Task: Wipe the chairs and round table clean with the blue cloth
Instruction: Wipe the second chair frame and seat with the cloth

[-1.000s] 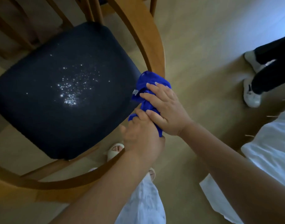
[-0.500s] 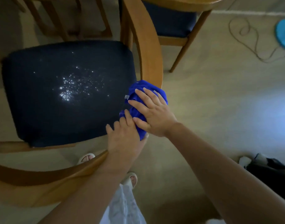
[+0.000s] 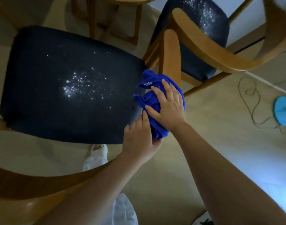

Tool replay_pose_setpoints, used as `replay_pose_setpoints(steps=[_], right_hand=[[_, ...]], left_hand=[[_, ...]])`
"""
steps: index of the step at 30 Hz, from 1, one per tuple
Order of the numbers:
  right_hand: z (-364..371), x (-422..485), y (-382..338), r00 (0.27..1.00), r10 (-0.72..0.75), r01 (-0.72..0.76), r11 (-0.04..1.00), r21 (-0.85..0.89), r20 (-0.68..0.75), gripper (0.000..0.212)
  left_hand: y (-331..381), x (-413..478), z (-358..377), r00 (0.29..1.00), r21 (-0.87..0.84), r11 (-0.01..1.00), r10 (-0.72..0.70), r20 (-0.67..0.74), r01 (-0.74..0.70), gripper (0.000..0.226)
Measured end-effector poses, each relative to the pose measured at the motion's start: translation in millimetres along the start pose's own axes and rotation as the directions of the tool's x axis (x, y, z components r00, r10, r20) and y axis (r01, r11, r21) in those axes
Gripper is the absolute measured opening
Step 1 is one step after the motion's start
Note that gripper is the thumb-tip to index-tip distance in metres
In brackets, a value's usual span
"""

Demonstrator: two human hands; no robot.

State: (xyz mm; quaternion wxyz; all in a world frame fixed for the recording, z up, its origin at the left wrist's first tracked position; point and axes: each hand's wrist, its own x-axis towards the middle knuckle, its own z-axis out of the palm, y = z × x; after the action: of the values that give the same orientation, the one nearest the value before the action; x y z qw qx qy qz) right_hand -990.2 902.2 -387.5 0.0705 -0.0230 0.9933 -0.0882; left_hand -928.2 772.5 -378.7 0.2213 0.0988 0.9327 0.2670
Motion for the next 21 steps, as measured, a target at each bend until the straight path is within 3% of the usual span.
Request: replay_pose_setpoints(steps=[6, 11, 21], right_hand=[[-3.4, 28.5, 16.7, 0.998, -0.043, 0.043, 0.999, -0.008, -0.056, 0.062], [-17.7, 54.7, 34.1, 0.973, -0.227, 0.228, 0.973, -0.033, 0.036, 0.062], [-41.3, 164.2, 58.9, 0.937, -0.336, 0.346, 0.933, -0.104, 0.097, 0.062]], left_hand=[[9.0, 43.7, -5.3, 1.0, -0.164, 0.986, 0.029, -0.011, -0.03, 0.096], [10.8, 52.2, -7.0, 0.999, -0.243, 0.97, -0.013, 0.035, 0.022, 0.093], [42.8, 137.6, -22.2, 0.975, -0.543, 0.824, -0.218, -0.043, 0.16, 0.089]])
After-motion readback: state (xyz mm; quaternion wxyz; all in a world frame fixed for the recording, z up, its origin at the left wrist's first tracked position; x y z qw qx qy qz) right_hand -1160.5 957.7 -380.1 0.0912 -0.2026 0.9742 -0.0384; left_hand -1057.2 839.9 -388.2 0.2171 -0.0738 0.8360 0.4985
